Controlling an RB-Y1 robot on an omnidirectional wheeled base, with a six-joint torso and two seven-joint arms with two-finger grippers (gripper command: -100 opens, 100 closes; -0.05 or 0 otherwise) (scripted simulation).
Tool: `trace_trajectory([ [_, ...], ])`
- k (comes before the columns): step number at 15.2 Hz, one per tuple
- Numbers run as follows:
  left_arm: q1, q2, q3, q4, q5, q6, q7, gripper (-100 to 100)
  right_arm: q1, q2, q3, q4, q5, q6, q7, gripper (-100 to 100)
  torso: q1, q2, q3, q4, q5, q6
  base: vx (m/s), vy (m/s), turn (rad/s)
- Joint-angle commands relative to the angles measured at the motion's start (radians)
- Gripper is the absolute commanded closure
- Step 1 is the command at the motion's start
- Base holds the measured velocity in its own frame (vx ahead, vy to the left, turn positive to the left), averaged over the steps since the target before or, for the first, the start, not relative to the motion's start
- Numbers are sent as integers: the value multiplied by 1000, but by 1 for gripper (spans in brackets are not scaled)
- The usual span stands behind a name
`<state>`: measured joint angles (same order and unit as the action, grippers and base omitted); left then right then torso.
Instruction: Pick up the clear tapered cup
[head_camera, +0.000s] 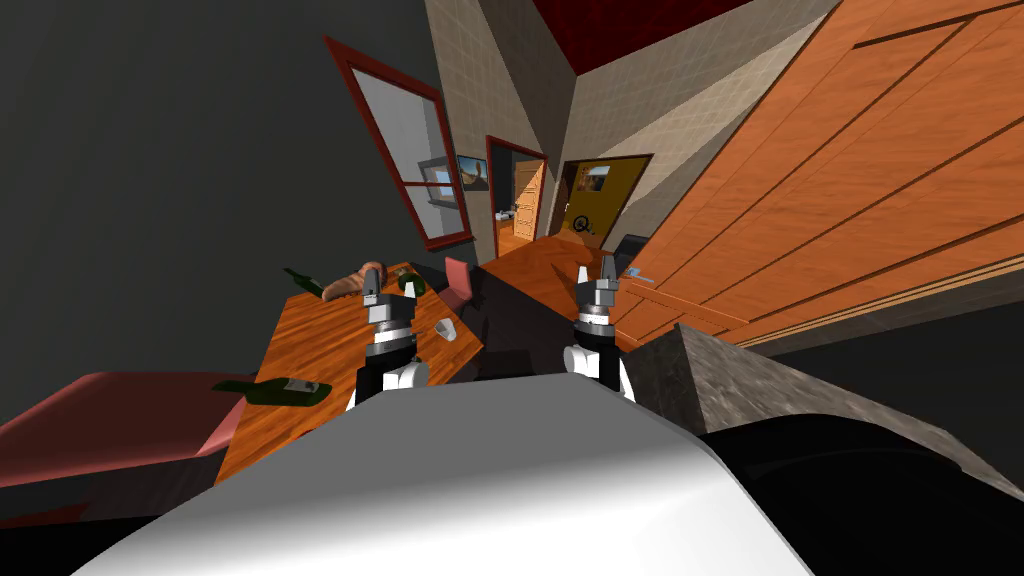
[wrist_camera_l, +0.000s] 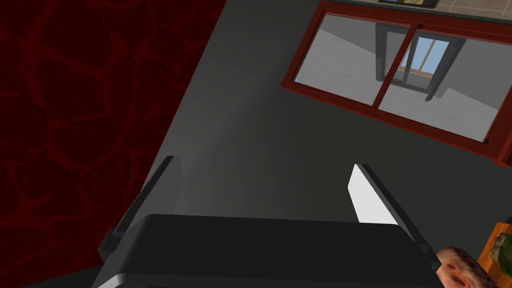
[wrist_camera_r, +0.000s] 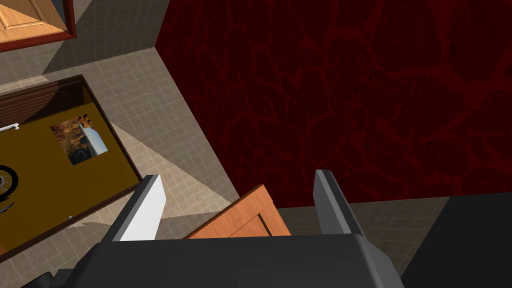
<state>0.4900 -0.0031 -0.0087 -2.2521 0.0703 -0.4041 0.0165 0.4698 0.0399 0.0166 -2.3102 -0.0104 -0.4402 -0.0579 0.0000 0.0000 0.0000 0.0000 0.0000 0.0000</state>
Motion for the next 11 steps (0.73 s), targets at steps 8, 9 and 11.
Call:
trace_trajectory([
  [8,20,166,47,67,59,130,-24,-100,0,0,0,0,0,0,0,0,-5,-1,0,0,-1,0,-17,-79,-63],
  [9,20,166,47,67,59,136,-24,-100,0,0,0,0,0,0,0,0,-4,-2,-1,0,-1,0,37,-41,-97],
  [11,25,185,58,82,73,167,-30,-100,0,0,0,0,0,0,0,0,-3,-2,-1,-1,-1,0,27,-30,-68],
])
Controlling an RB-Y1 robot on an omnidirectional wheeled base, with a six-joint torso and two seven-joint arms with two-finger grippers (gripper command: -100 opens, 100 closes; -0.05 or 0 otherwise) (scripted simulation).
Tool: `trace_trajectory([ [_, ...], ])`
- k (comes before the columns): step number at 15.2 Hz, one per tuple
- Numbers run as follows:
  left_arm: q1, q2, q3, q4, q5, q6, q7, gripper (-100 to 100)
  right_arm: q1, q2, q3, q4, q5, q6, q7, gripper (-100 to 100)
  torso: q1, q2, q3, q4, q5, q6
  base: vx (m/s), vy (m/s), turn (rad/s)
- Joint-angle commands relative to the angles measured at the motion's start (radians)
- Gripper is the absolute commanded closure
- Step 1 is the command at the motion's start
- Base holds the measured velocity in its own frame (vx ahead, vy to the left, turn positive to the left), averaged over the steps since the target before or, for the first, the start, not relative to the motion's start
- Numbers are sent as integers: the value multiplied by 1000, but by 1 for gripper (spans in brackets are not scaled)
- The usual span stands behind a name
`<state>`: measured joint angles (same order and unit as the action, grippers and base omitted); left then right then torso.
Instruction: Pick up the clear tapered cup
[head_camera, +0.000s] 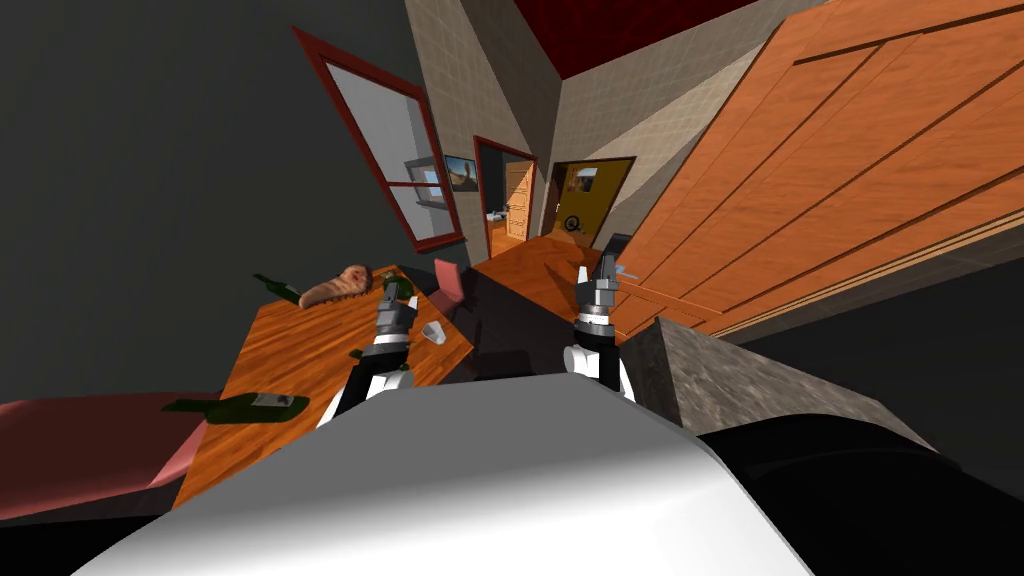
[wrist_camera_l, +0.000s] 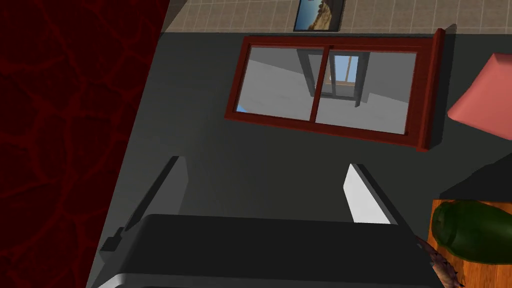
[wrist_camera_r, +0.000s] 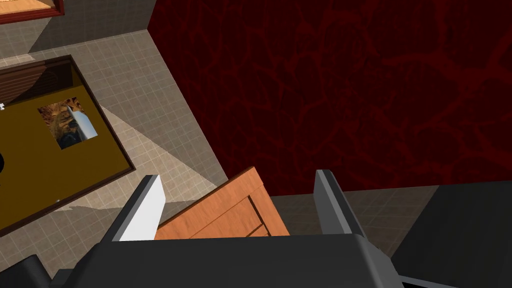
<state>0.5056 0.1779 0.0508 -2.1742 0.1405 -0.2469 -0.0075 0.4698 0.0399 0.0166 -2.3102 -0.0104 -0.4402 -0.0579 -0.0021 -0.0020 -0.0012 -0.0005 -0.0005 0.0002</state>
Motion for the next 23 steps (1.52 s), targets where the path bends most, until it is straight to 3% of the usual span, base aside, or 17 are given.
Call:
trace_trajectory([
  [1,14,21,10,21,18,44,-12,-100,0,0,0,0,0,0,0,0,0,0,0,0,0,0,29,-31,-63],
  [4,26,53,37,58,50,104,-25,-100,0,0,0,0,0,0,0,0,-2,-3,-1,0,0,0,76,-73,-58],
  [8,32,67,51,78,68,160,-32,-100,0,0,0,0,0,0,0,0,-1,-2,-1,0,0,0,50,-45,-12],
  [21,83,143,164,237,209,463,-89,-100,0,0,0,0,0,0,0,0,0,-5,-3,-1,0,0,83,-35,-65],
  [23,83,143,164,237,209,484,-89,-100,0,0,0,0,0,0,0,0,0,-5,-3,-1,0,0,78,-21,-37],
])
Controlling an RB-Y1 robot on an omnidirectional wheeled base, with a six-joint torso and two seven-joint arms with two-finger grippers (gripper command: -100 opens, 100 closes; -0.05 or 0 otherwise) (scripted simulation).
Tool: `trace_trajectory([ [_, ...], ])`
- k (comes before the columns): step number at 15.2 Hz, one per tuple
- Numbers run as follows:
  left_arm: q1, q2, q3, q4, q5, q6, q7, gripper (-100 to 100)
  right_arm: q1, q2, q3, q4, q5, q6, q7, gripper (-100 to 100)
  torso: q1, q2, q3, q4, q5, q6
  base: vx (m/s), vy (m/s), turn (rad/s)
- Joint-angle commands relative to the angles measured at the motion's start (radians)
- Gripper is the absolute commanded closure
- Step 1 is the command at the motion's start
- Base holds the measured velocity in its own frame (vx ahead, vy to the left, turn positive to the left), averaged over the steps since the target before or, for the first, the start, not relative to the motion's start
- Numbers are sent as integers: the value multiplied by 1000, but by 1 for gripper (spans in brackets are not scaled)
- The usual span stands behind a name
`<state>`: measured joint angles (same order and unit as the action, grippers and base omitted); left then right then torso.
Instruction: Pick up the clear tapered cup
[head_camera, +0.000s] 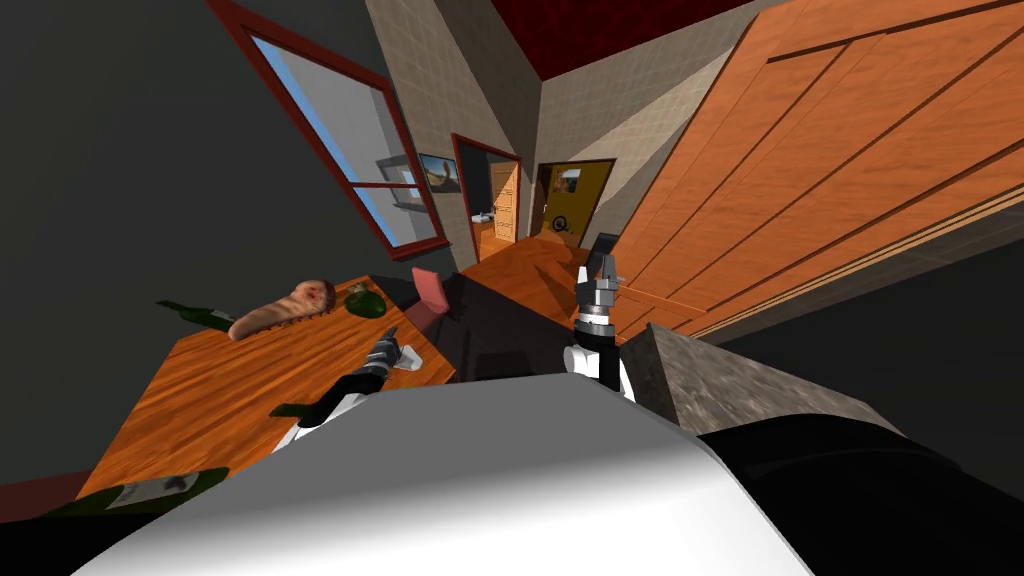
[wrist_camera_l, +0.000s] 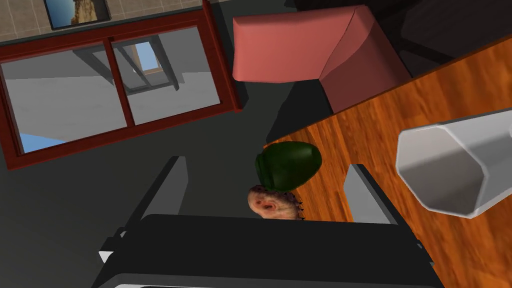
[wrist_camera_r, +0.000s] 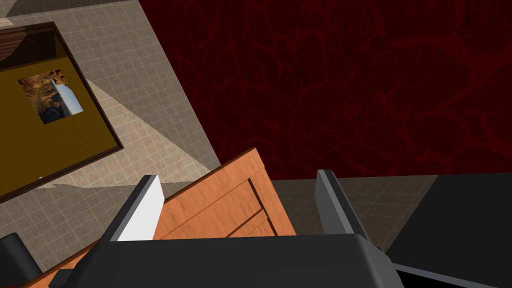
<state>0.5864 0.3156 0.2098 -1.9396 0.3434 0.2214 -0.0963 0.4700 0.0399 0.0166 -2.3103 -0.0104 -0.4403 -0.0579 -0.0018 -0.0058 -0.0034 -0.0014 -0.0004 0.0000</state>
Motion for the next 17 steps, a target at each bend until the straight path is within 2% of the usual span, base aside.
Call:
trace_trajectory([
  [1,10,13,22,27,27,50,-9,-100,0,0,0,0,0,0,0,0,0,0,0,0,0,0,65,-8,-52],
  [3,10,13,22,27,27,65,-9,-100,0,0,0,0,0,0,0,0,1,1,1,0,0,0,57,-3,-42],
  [4,18,20,39,51,49,102,-17,-100,0,0,0,0,0,0,0,0,1,2,1,0,0,0,68,-4,-71],
  [5,18,20,39,51,49,114,-17,-100,0,0,0,0,0,0,0,0,1,1,1,0,0,0,73,-5,-66],
  [6,26,26,57,76,71,142,-26,-100,0,0,0,0,0,0,0,0,1,1,1,0,0,0,87,-16,-78],
  [8,26,26,57,76,71,164,-26,-100,0,0,0,0,0,0,0,0,0,0,0,0,0,0,82,-15,-40],
  [9,34,32,74,100,92,213,-35,-100,0,0,0,0,0,0,0,0,1,0,0,0,0,0,75,-1,-51],
  [10,34,32,74,100,92,213,-35,-100,0,0,0,0,0,0,0,0,1,0,0,0,0,0,76,4,-67],
  [13,49,41,108,147,134,292,-52,-100,0,0,0,0,0,0,0,0,1,0,0,0,0,0,98,-4,-72],
  [15,49,41,108,147,134,310,-52,-100,0,0,0,0,0,0,0,0,1,-1,0,0,0,0,82,2,-37],
  [16,57,45,124,170,155,342,-60,-100,0,0,0,0,0,0,0,0,1,0,0,0,0,0,64,7,-64],
  [17,57,45,124,170,155,358,-60,-100,0,0,0,0,0,0,0,0,2,1,0,0,0,0,68,9,-59],
])
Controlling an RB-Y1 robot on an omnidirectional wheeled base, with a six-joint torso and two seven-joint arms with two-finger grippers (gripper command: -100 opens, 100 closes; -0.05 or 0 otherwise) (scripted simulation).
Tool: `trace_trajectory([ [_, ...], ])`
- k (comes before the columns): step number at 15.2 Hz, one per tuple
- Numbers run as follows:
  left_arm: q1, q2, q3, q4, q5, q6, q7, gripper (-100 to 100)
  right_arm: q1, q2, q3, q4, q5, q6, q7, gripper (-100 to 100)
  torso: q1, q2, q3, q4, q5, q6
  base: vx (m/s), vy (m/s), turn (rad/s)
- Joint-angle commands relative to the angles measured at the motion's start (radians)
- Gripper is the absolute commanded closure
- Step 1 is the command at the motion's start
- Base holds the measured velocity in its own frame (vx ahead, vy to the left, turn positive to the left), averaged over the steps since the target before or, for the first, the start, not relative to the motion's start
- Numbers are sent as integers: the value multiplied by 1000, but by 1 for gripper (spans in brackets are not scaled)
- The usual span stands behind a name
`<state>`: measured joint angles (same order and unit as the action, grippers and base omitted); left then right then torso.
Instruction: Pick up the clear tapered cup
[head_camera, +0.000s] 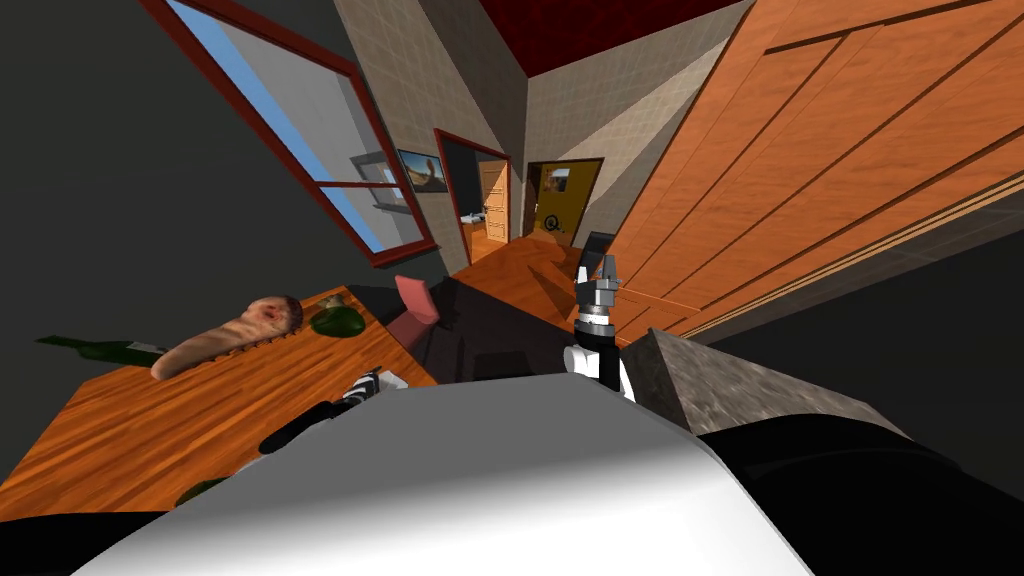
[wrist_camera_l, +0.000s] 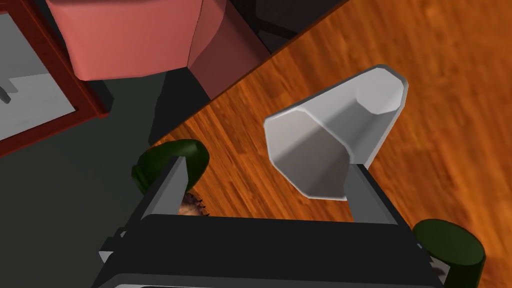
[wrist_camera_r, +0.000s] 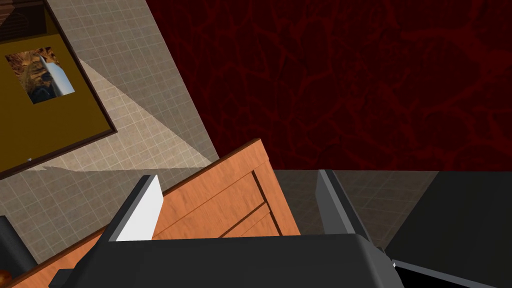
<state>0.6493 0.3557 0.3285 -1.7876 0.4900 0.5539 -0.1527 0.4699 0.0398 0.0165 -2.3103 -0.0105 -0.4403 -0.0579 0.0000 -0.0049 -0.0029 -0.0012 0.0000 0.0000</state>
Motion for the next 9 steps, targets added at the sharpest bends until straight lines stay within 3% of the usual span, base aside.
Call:
trace_trajectory([
  [1,1,8,22,41,29,50,-12,-100,0,0,0,0,0,0,0,0,0,0,0,0,0,0,84,4,-78],
  [3,1,8,22,41,29,72,-12,-100,0,0,0,0,0,0,0,0,0,-1,0,0,0,0,76,6,-41],
  [9,22,16,67,105,86,203,-35,-100,0,0,0,0,0,0,0,0,0,-1,-1,0,0,0,85,9,-59],
])
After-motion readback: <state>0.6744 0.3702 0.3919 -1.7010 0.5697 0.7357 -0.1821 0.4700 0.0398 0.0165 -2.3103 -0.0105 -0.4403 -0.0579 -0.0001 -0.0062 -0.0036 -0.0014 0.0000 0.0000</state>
